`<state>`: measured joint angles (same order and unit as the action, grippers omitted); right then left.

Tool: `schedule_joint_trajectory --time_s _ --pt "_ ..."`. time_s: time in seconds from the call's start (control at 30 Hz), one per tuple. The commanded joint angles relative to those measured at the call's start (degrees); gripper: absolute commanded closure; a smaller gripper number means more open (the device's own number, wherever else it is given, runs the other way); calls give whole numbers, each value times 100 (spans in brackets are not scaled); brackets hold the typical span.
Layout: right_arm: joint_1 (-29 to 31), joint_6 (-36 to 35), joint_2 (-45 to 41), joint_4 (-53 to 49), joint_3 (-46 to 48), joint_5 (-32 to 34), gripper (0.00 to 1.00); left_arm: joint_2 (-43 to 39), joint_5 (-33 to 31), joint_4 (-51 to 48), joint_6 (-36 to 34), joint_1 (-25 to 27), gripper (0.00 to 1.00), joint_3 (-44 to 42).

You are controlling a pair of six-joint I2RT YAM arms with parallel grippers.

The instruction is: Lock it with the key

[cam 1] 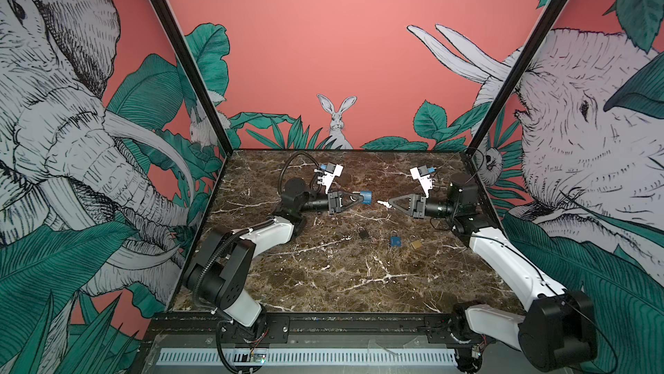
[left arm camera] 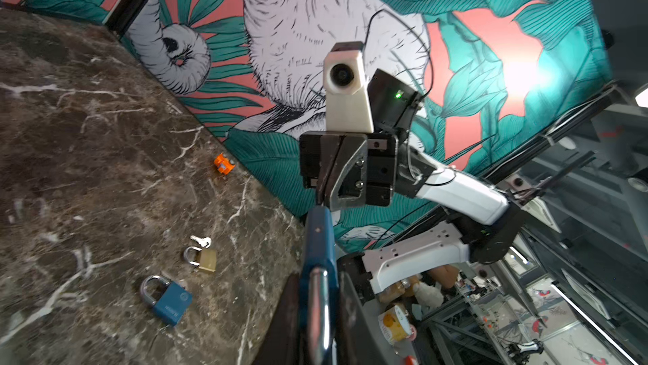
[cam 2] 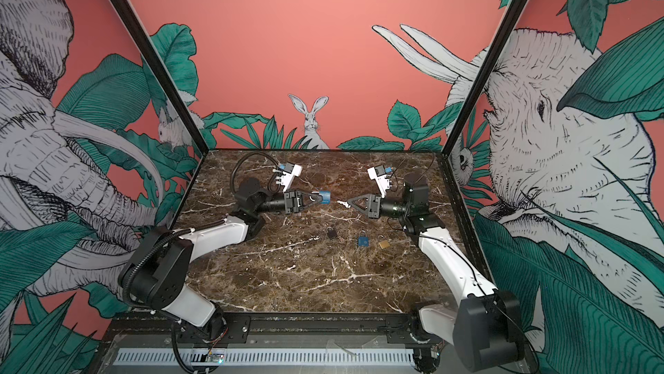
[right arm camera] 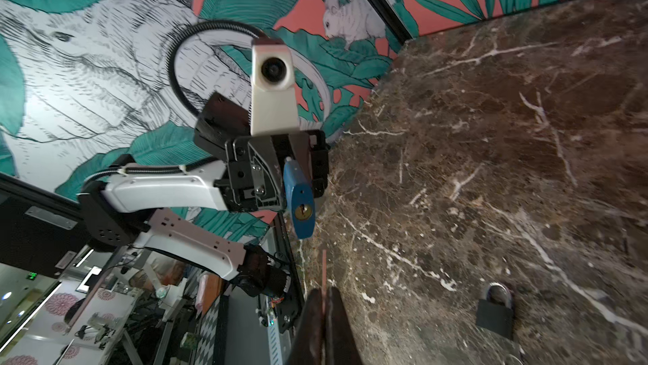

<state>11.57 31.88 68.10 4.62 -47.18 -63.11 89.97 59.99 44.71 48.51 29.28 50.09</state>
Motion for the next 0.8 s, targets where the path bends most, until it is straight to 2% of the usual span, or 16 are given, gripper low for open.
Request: schedule_joint_trajectory --time_s 0.0,0.1,0.17,0.33,0.43,0.5,0.6,0.77 --pt "10 -378 -25 -708 -145 886 100 -297 -346 -4008 -2733 83 100 694" --pt "37 -195 1 -615 -56 1255 100 -175 -1357 -6456 -4612 211 100 1339" --pt "109 -108 99 -580 -57 1349 100 -14 -1916 -7485 -5274 286 100 1679" --pt "629 -577 363 -1050 -194 2156 100 501 -2144 -9747 -6566 482 100 2532" --pt "893 -501 649 -918 -177 2336 100 702 -2426 -10313 -7036 752 100 2658" --pt "1092 -440 816 -736 -143 2525 100 957 -2507 -10571 -7072 772 100 2839" --pt "1376 -366 971 -552 -146 2801 100 1306 -2985 -10774 -7092 784 100 2980" --pt "1640 -51 1156 -16 72 2927 100 1802 -3561 -11039 -7286 759 100 3295"
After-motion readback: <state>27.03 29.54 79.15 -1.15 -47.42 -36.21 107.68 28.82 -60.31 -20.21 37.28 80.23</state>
